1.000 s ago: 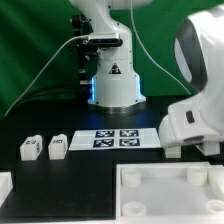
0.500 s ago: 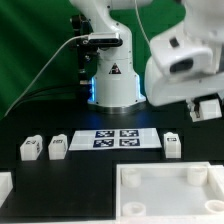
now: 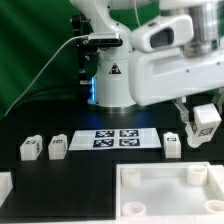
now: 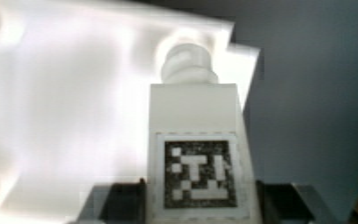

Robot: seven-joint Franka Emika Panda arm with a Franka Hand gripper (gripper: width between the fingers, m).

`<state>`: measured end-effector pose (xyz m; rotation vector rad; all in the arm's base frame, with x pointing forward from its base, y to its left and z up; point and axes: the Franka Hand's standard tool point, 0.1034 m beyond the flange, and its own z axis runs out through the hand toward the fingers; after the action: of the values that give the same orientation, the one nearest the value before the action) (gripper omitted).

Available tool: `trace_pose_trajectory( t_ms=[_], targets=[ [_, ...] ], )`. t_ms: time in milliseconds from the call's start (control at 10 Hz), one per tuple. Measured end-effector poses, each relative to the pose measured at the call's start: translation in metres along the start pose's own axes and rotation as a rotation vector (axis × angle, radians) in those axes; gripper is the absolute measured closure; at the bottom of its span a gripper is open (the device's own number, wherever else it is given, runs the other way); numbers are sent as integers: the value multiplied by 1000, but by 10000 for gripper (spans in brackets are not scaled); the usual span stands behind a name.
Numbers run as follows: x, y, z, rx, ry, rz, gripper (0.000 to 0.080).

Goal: Assemble one leg

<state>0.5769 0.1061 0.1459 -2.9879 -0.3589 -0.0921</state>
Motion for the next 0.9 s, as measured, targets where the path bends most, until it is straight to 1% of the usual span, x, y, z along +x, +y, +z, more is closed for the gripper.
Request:
trace_pose_trajectory(
  t_ms=[100,200,300,400,500,700,800,900],
  targets=[
    [26,8,-15,-22,119,-9,506],
    [36,5,-21,-31,177,-14,506],
    [45,9,-24,-53,301,-25,506],
    [41,14,-21,-81,399,-30,506],
    [35,14,-16,-81,389,-30,506],
    [36,14,-17,-80,389,-30,506],
    [37,15,-14,-88,418,-37,506],
    [35,16,5,-94,459,-38,506]
  ],
)
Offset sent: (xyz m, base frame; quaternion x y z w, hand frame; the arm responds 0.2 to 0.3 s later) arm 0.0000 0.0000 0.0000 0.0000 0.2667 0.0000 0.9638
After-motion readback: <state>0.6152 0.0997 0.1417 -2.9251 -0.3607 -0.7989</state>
